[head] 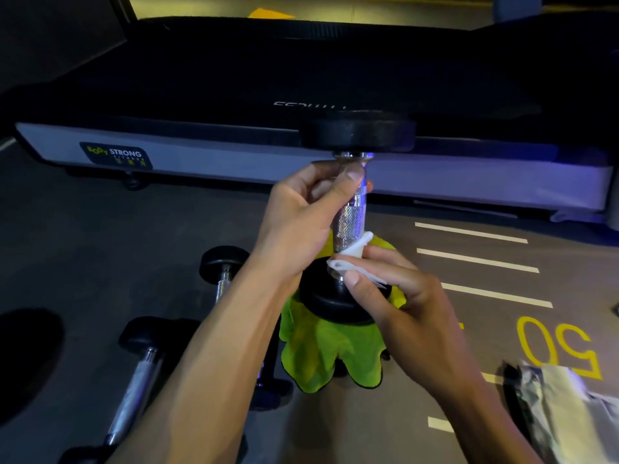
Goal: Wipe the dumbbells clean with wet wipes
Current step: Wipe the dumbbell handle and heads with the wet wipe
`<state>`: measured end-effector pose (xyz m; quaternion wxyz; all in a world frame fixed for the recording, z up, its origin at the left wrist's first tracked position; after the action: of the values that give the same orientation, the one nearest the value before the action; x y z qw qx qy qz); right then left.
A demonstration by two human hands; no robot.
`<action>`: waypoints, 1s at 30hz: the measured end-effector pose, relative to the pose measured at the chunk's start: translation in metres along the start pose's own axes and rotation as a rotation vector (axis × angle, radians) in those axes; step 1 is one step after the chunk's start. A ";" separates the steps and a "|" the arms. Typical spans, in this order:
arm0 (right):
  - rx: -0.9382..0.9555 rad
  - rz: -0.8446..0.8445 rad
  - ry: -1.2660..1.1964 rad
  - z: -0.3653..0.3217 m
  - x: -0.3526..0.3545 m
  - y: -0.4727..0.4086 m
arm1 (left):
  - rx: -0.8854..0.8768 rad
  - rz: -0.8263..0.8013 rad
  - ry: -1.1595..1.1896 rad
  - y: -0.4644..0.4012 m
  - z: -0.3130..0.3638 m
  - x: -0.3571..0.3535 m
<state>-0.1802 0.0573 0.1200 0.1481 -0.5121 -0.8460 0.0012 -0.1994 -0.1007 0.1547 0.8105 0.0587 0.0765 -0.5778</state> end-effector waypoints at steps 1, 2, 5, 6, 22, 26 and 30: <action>0.009 -0.010 0.000 0.000 -0.001 -0.001 | 0.007 -0.001 0.005 0.000 0.000 0.000; 0.020 -0.012 0.010 0.000 -0.002 -0.002 | 0.011 -0.002 0.011 -0.001 0.000 0.000; 0.039 0.010 0.033 0.001 -0.004 -0.004 | -0.028 -0.009 -0.029 -0.004 0.005 0.002; 0.045 0.012 0.030 0.002 -0.005 -0.003 | -0.053 -0.023 -0.058 -0.005 0.008 0.004; 0.045 -0.052 0.152 -0.008 -0.005 0.004 | -0.732 -0.019 -0.785 0.002 0.062 0.025; 0.091 0.053 0.249 -0.011 0.003 0.005 | -0.685 -0.048 -0.772 0.000 0.063 0.029; 0.157 0.219 0.270 -0.020 0.018 0.006 | -0.674 -0.055 -0.754 0.003 0.063 0.028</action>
<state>-0.1775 0.0725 0.1424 0.2991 -0.5833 -0.7550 0.0146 -0.1845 -0.1371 0.2114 0.7401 -0.4211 -0.0379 -0.5230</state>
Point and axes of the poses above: each hand's wrist, its own y-axis away from the middle knuckle, its own x-axis out of the back of the hand, z = x × y, the point moved 4 cm from there along -y, towards the middle knuckle, and after that the axes turned 1 degree about -z, right-handed, at the moved point
